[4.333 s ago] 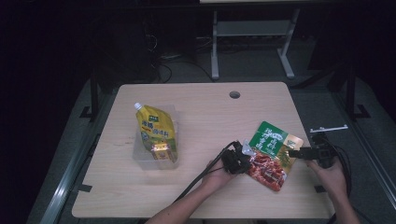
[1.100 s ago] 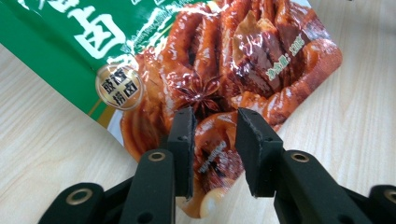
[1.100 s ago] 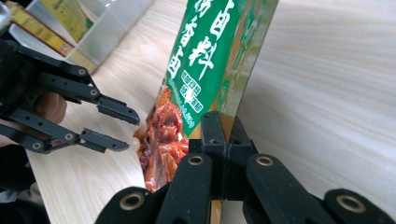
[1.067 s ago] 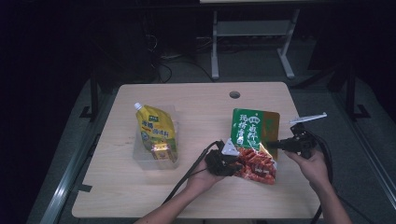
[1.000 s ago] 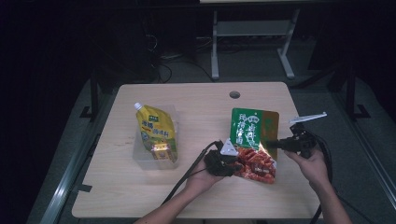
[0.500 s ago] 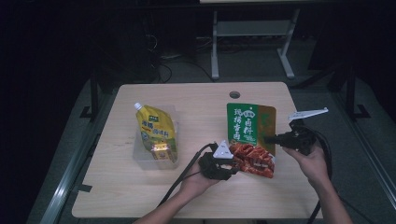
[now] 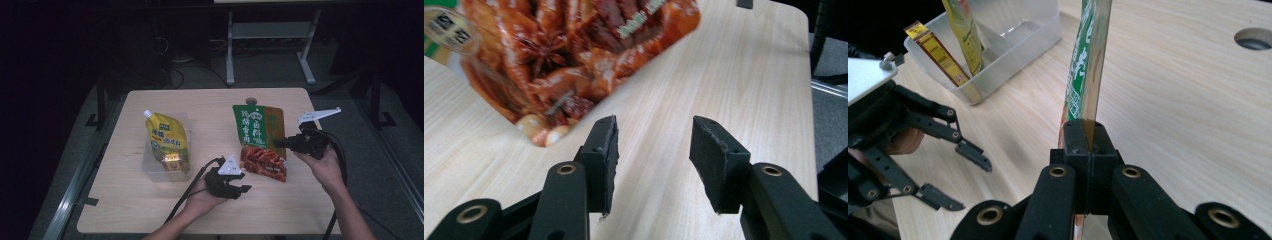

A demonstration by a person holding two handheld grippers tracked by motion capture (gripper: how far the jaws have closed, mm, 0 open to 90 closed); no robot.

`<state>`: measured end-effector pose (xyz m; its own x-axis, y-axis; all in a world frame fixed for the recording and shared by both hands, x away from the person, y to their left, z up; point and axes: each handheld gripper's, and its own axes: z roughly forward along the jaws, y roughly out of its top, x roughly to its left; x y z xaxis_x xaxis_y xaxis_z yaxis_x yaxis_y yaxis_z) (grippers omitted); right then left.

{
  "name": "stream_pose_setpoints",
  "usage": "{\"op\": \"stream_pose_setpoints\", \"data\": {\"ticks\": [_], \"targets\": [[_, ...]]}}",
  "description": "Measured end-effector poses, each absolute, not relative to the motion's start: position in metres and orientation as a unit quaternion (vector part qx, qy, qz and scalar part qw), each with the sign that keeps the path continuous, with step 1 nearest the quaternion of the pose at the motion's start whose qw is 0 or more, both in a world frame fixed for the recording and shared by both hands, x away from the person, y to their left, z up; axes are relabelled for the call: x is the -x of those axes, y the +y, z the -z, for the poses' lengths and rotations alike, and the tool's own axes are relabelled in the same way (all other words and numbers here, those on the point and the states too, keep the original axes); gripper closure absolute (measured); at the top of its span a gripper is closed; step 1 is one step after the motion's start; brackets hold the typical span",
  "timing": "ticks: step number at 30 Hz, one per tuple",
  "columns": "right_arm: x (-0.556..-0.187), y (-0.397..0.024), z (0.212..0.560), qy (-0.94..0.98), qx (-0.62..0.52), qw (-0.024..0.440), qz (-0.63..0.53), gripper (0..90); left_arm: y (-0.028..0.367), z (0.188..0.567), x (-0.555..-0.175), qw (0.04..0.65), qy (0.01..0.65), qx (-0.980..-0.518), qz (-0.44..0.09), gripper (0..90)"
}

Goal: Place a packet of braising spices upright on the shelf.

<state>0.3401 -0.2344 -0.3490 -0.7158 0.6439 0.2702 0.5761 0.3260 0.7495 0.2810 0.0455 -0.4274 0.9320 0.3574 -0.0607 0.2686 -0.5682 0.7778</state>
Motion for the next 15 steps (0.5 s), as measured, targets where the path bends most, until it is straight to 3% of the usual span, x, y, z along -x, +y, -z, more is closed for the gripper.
{"op": "stream_pose_setpoints", "data": {"ticks": [15], "targets": [[-0.350,-0.214,0.337,0.823,-0.349,0.045,-0.445,90.0,0.054,0.426,-0.273,0.438,0.171,-0.882,-0.045,44.6]]}}
